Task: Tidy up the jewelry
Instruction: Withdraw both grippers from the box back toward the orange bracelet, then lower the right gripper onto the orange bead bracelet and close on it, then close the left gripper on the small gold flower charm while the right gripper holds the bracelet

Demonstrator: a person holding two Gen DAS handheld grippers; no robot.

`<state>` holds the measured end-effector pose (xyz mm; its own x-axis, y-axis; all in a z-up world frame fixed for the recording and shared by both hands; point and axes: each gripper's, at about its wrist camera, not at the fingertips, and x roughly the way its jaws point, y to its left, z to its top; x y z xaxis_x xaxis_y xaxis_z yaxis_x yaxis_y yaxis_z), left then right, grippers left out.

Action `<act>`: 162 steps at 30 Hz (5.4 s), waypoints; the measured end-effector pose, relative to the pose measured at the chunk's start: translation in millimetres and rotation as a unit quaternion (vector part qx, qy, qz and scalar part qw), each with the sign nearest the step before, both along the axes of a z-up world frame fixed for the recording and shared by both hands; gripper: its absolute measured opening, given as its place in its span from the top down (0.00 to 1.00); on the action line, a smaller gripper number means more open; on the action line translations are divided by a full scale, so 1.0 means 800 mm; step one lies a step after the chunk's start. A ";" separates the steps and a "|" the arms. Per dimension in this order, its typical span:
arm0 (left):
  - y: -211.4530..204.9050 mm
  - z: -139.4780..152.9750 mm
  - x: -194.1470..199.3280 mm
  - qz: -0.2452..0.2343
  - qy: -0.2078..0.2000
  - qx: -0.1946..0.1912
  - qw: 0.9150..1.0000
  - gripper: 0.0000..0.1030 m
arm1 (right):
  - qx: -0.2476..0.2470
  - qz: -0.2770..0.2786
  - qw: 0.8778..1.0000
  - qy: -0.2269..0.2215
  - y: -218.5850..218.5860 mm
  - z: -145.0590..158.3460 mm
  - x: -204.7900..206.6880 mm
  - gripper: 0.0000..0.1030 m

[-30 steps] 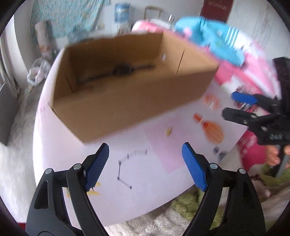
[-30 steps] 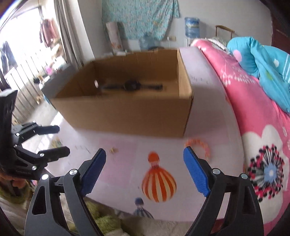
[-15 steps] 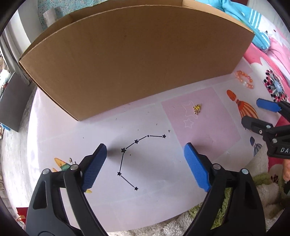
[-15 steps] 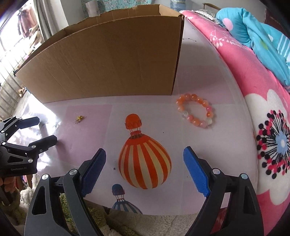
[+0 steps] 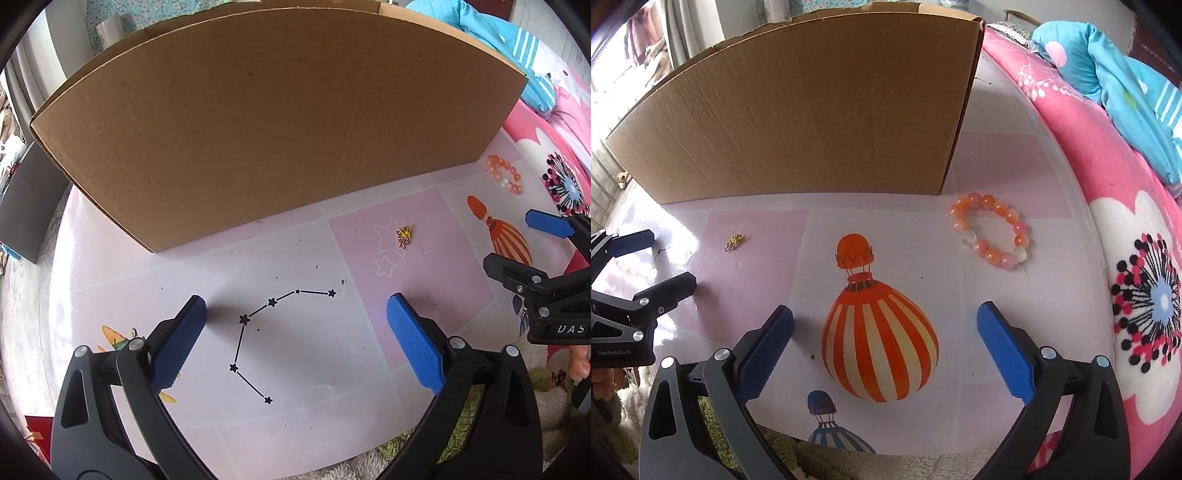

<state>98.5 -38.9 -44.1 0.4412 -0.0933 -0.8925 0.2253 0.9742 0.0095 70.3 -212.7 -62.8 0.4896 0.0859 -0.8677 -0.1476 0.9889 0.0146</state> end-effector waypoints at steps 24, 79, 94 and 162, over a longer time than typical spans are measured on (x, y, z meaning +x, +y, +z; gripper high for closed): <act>0.003 0.001 0.001 0.019 -0.002 -0.001 1.000 0.08 | -0.002 -0.005 1.000 0.017 0.003 0.002 0.012 0.06; 0.009 0.001 -0.007 0.053 0.008 0.003 0.999 0.07 | 0.046 -0.005 0.998 -0.046 -0.045 0.041 0.022 0.52; 0.010 0.001 -0.008 0.052 0.008 0.003 0.999 0.07 | 0.019 -0.015 1.000 -0.007 -0.051 0.018 0.053 0.74; -0.021 0.019 -0.007 -0.040 -0.058 -0.129 0.989 0.69 | 0.199 0.016 0.979 0.032 -0.081 0.002 0.012 0.89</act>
